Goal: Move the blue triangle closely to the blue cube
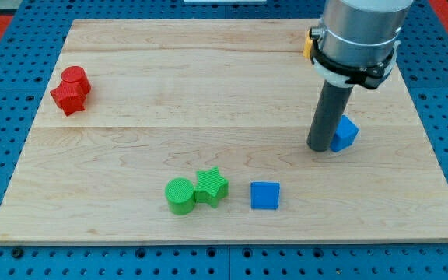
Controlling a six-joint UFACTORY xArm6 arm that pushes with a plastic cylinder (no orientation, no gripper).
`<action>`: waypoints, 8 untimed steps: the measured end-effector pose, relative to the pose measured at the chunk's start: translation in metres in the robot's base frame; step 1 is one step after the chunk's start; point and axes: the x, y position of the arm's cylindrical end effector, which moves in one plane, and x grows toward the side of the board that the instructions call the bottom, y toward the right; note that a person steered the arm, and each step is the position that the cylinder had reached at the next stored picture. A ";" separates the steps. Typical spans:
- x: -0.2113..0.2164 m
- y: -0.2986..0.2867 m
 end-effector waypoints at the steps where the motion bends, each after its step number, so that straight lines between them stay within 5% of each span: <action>1: -0.012 0.015; 2: 0.006 0.006; 4: 0.132 0.012; 6: 0.120 -0.116; 8: 0.054 -0.079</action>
